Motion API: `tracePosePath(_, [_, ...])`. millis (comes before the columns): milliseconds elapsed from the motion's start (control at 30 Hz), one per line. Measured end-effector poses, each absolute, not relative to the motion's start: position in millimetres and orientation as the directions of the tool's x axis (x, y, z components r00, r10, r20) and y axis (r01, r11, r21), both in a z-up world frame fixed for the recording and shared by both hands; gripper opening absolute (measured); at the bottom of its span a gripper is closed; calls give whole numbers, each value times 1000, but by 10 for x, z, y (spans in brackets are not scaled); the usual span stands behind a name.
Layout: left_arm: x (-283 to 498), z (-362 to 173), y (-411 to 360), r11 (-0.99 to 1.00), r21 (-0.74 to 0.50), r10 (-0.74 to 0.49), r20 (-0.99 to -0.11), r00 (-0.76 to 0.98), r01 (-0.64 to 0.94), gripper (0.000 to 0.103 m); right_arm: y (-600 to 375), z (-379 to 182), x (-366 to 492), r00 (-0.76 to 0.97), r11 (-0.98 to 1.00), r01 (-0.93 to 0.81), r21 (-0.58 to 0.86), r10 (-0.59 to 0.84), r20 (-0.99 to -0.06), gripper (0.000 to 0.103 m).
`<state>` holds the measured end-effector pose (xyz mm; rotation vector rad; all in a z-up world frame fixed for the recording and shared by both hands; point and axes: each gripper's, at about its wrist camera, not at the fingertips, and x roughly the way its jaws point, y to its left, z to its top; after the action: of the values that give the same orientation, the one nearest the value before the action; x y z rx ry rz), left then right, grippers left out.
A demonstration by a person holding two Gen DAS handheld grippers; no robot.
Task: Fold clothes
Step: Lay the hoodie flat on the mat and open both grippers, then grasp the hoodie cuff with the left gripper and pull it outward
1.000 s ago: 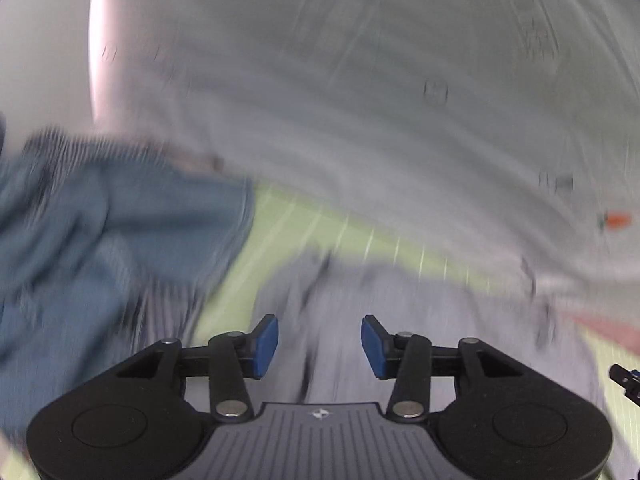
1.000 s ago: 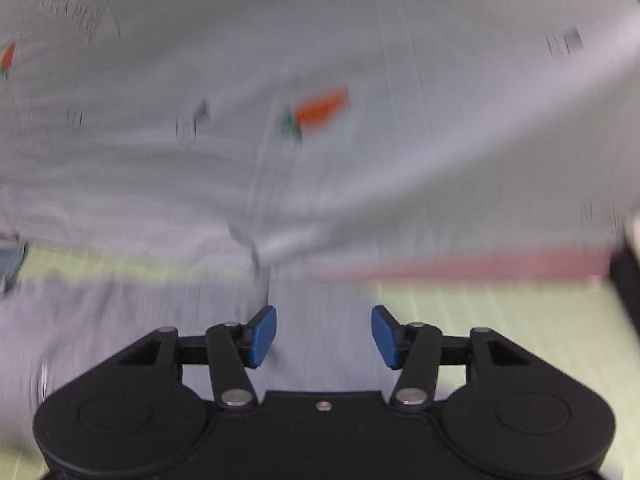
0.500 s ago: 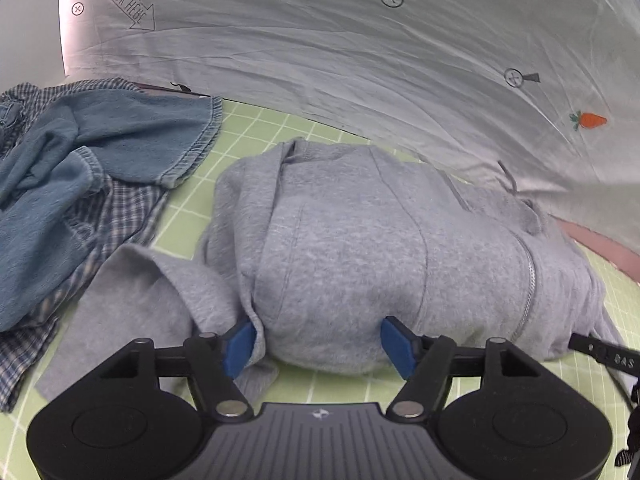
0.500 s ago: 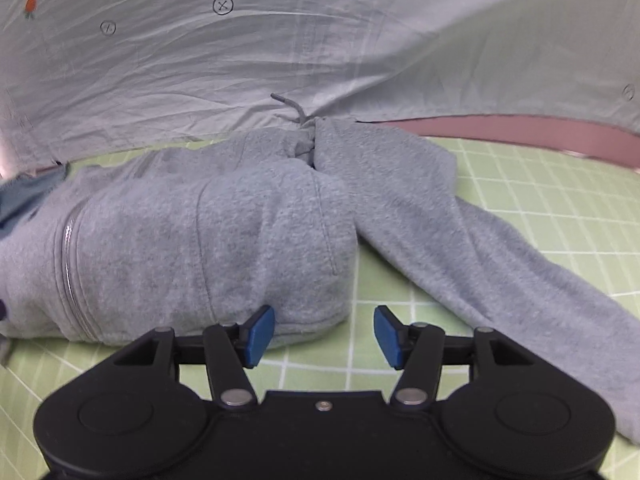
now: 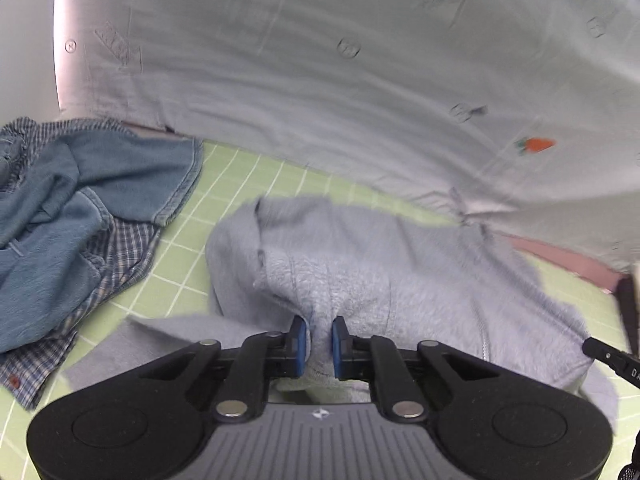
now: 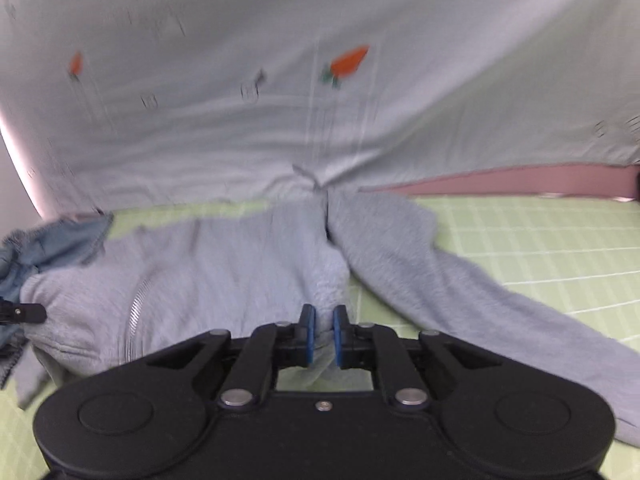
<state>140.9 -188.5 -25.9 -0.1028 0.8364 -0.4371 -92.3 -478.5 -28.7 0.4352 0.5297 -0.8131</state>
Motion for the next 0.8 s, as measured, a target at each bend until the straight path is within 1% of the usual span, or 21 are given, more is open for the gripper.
tracePosePath(133, [918,-46,-1720,890,-305,-453,-671,587,339,13,-4428,74,-1409,607,627,759,176,-582,-541,9])
tracePosePath(167, [820,-74,-1680,891,-313,-451,-683,575,328,14,-4348,143,-1541,616,625,757,193,-581,-532,9])
tracePosePath(233, [637,-160,-1603,895,-327,-444,-712,544,302,19,-4225,182,-1782,623,602,760,246,-564,-542,10])
tracePosePath(267, [563,-247,-1577,905,-312,-423,-735,530,289,26,-4186,129,-1862,606,583,772,253,-556,-568,11])
tracePosePath(333, [394,-452,-1546,934,-244,-348,-790,504,262,29,-4146,-88,-1956,536,534,814,228,-540,-649,11])
tracePosePath(367, [308,-540,-1533,944,-207,-313,-811,494,258,30,-4125,-209,-1995,500,517,830,209,-523,-690,13])
tracePosePath(400, [223,-603,-1506,951,-170,-280,-823,493,256,36,-4095,-318,-2036,471,505,841,193,-510,-720,14])
tracePosePath(433, [153,-642,-1477,954,-149,-264,-827,496,259,39,-4056,-384,-2082,462,498,845,194,-500,-732,22])
tracePosePath(467, [86,-676,-1448,956,-130,-250,-830,499,263,46,-4017,-430,-2123,464,496,844,203,-486,-741,30])
tracePosePath(500, [45,-708,-1426,956,-122,-245,-832,497,267,53,-3978,-476,-2165,466,494,843,213,-472,-749,33])
tracePosePath(567, [12,-765,-1397,956,-105,-232,-841,489,273,59,-3895,-543,-2198,457,503,841,201,-461,-761,39])
tracePosePath(633, [35,-793,-1376,960,-90,-214,-844,491,264,59,-3853,-622,-2158,440,522,836,170,-451,-777,44])
tracePosePath(700, [59,-805,-1356,964,-86,-205,-844,495,252,64,-3801,-695,-2117,422,536,832,144,-443,-791,47])
tracePosePath(800, [98,-782,-1337,970,-69,-183,-839,513,234,68,-3722,-746,-2090,412,544,829,129,-438,-799,56])
